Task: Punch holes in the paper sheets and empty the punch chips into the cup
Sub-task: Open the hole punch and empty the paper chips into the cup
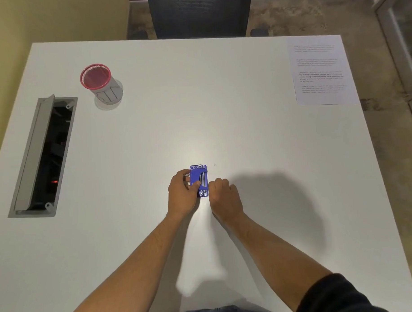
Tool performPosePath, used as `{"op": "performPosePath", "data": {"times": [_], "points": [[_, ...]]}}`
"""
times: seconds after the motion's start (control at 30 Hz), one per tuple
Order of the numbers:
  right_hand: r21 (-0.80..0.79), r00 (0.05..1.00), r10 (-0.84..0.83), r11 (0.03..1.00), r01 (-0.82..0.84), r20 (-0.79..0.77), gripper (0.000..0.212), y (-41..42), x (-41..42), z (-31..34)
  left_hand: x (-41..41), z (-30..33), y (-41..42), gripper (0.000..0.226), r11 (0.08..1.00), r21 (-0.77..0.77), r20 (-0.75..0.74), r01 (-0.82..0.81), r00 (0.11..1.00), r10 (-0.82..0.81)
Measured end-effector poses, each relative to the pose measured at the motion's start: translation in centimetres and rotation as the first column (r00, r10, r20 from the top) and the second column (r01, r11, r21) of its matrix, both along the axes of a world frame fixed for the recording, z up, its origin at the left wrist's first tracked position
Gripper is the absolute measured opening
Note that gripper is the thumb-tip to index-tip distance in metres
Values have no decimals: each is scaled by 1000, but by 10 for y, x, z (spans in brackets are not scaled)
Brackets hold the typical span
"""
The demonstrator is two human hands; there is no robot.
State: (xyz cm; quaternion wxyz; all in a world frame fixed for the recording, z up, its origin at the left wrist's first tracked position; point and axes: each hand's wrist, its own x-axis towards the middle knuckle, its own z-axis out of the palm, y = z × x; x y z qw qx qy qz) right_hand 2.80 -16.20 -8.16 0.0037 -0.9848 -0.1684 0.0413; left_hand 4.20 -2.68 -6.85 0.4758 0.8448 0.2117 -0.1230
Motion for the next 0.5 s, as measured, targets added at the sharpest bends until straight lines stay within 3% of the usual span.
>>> {"op": "performPosePath", "data": {"times": [0.13,0.2,0.27,0.33,0.4,0.47,0.5], "points": [[42,996,-47,998,50,-81,27,-2,3,4,1,4,0,41,1000,-4,-2,-24,1000,24],[174,975,-93,976,130,-203,30,-4,6,5,1,8,0,42,998,-16,30,-57,998,57],[341,921,-163,895,290,-355,33,-11,6,0,3,14,2,38,997,7,110,-73,991,72],[488,822,-235,707,511,-519,34,-20,4,0,7,19,1,33,994,107,181,-38,983,18],[564,679,-298,390,728,-671,32,-27,3,4,14,24,-1,28,971,238,205,22,976,-72],[556,563,-249,105,825,-788,29,-34,2,7,23,28,-6,24,932,349,202,94,964,-173],[540,530,-207,13,842,-822,30,-38,2,8,28,29,-9,22,906,401,190,135,955,-227]]}}
